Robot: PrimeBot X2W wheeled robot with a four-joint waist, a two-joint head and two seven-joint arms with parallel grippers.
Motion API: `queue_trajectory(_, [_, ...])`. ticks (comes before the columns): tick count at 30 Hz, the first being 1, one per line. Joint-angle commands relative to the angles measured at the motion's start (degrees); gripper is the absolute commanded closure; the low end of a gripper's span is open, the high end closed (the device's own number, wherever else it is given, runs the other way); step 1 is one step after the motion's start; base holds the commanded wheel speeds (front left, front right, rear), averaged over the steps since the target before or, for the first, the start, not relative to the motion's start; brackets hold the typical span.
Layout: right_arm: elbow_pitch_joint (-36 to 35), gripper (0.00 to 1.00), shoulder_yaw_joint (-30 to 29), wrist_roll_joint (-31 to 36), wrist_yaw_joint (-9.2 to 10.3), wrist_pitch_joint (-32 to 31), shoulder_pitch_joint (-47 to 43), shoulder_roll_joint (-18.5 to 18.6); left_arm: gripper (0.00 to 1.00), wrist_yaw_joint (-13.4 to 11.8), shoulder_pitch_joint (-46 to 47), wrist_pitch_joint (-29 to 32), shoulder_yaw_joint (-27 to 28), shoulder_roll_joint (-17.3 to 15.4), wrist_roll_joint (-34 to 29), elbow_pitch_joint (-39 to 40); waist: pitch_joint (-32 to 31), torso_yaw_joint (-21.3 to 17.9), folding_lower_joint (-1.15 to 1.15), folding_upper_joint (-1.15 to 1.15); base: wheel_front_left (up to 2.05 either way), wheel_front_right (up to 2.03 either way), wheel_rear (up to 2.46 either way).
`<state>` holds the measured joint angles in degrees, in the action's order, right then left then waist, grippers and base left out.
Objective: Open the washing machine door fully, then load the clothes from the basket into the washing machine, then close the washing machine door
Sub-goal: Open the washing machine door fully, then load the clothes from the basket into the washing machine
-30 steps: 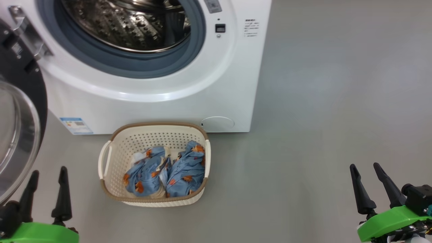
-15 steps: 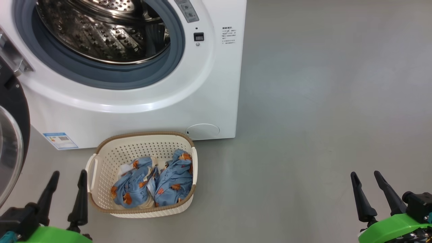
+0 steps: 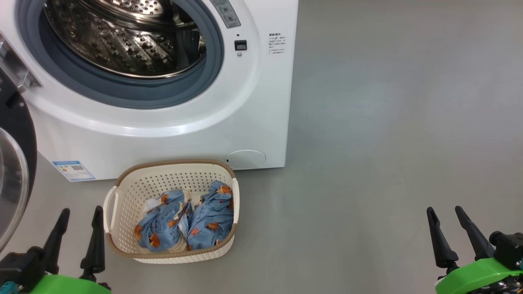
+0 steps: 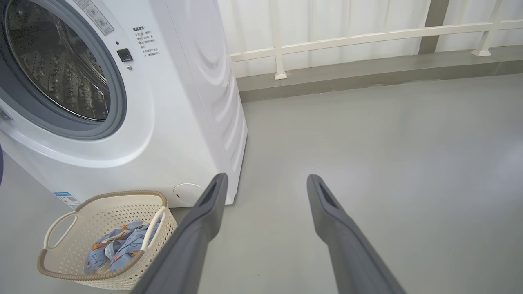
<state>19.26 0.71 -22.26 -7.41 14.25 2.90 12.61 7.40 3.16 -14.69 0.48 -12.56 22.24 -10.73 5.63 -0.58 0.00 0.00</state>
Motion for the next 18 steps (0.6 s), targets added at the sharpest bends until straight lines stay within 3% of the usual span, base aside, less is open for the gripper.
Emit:
queue_trajectory(1, [-1.6, 0.0, 1.1, -0.2, -0.08, 0.7, -0.1, 0.6, 0.0, 0.1, 0.8, -0.3, 2.1, -1.3, 0.6, 1.3, 0.2, 0.1, 0.0, 0.0, 0.0, 0.0, 0.0])
queue_trajectory(13, [-1.7, 0.0, 1.0, -0.1, -0.08, 0.7, 0.3, 0.4, 0.0, 0.1, 1.6, -0.3, 2.2, -1.6, 3.2, 0.4, 1.1, 0.3, 0.0, 0.0, 0.0, 0.0, 0.0])
queue_trajectory(18, [-1.8, 0.0, 1.0, -0.1, -0.08, 0.7, 0.5, 0.4, 0.0, 0.1, 2.0, -0.3, 1.9, -1.8, 3.6, 0.2, 1.6, 0.5, 0.0, 0.0, 0.26, -0.63, 0.37])
